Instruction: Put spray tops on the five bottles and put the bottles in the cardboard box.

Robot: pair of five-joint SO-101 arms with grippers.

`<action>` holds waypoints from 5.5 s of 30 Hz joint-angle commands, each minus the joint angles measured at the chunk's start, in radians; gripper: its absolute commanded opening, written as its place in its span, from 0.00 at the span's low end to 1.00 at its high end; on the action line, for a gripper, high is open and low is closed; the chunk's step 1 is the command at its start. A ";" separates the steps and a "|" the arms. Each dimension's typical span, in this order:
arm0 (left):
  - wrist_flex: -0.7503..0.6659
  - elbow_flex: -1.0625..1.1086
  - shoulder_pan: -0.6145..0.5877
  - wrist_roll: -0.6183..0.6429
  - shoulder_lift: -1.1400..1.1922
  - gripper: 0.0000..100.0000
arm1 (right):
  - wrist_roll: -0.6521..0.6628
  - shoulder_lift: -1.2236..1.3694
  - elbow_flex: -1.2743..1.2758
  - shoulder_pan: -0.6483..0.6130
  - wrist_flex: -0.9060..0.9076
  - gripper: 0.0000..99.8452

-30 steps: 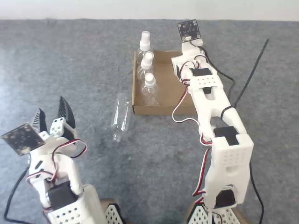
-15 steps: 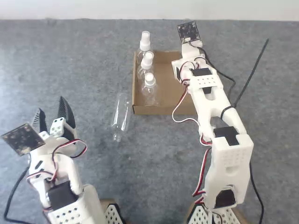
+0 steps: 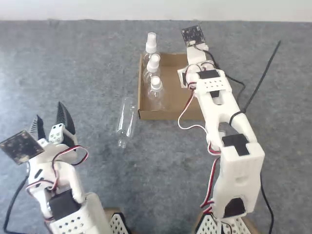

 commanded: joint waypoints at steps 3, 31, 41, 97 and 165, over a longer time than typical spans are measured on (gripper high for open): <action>-0.005 -0.007 -0.008 -0.009 -0.012 0.21 | -0.011 -0.134 -0.021 -0.018 0.076 0.39; -0.005 -0.007 -0.011 -0.009 -0.012 0.21 | -0.087 -0.352 -0.025 -0.068 0.484 0.20; -0.005 -0.007 -0.012 -0.009 -0.012 0.21 | -0.089 -0.463 -0.023 -0.087 0.645 0.17; -0.132 0.048 -0.121 0.086 -0.012 0.21 | -0.087 -0.894 0.559 -0.671 0.193 0.17; -0.132 0.050 -0.117 0.084 -0.012 0.21 | -0.086 -0.104 0.295 -0.489 -0.292 0.17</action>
